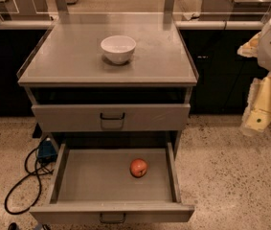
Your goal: Pick apple from middle drawer and place on counter
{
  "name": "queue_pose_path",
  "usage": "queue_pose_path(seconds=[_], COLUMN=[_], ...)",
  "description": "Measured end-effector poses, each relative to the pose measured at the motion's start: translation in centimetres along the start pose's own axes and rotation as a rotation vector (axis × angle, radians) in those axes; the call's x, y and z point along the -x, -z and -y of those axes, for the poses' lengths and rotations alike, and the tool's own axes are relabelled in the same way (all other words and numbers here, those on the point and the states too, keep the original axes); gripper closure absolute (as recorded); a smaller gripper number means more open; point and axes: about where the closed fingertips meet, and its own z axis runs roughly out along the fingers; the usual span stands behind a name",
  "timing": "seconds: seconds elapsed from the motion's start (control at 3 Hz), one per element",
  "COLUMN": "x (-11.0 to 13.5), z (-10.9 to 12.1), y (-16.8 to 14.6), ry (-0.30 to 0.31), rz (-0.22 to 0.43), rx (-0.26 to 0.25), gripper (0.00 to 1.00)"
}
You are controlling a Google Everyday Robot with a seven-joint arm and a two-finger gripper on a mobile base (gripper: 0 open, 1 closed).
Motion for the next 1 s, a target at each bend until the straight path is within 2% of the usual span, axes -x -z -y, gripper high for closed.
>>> queue_pose_path(seconds=[0.67,1.0], x=[-0.1,-1.1], z=[-0.2,-2.1], y=[-0.4,-5.4], ry=[0.008,0.032], rz=[0.015,0.11], rx=[-0.005,0.054], gripper=[0.0,0.0])
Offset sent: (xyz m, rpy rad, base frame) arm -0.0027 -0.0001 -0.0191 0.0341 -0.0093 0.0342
